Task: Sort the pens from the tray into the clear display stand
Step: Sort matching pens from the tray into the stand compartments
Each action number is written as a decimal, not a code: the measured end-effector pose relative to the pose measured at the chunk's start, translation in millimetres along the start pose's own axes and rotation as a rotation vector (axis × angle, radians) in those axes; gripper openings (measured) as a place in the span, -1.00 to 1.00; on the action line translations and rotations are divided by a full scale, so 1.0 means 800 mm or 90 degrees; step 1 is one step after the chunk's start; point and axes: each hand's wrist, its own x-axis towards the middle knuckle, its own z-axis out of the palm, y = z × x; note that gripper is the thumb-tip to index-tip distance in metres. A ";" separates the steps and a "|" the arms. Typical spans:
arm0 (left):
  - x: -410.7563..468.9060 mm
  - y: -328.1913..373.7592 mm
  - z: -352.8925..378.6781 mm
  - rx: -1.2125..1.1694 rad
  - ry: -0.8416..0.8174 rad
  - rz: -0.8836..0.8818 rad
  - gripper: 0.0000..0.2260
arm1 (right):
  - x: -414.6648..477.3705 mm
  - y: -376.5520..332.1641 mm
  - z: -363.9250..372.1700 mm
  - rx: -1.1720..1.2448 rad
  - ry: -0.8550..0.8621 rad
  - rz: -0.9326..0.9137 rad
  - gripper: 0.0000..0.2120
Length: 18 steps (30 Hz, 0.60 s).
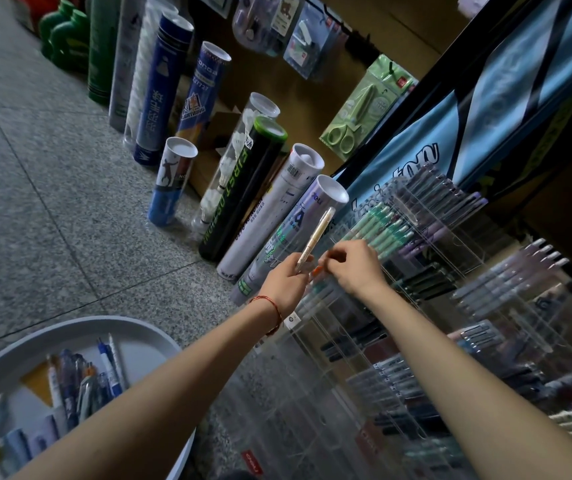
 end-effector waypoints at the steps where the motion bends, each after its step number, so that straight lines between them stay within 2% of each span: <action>1: 0.000 0.001 -0.001 0.002 -0.001 0.002 -0.64 | 0.000 -0.001 0.000 -0.010 -0.013 -0.001 -0.88; 4: -0.001 -0.001 -0.007 0.039 0.029 0.018 -0.67 | -0.002 -0.003 0.002 -0.008 -0.039 -0.008 -0.86; 6: -0.001 -0.003 -0.009 0.071 0.058 0.053 -0.74 | -0.004 -0.006 -0.002 0.021 -0.014 -0.028 -0.83; 9: -0.002 -0.002 -0.013 0.122 0.041 0.098 -0.79 | -0.001 -0.024 -0.020 0.262 0.005 -0.019 -0.85; 11: -0.003 -0.003 -0.014 0.192 0.054 0.128 -0.80 | 0.000 -0.040 -0.033 0.465 -0.055 0.022 -0.95; 12: -0.004 -0.003 -0.014 0.231 0.082 0.145 -0.83 | -0.001 -0.046 -0.037 0.537 -0.069 0.040 -0.94; 15: -0.007 0.003 -0.014 0.299 0.150 0.196 -0.89 | -0.003 -0.053 -0.045 0.653 -0.036 0.081 -0.84; 18: -0.010 0.010 -0.012 0.374 0.146 0.230 -0.81 | -0.001 -0.051 -0.053 0.698 -0.005 0.117 -0.84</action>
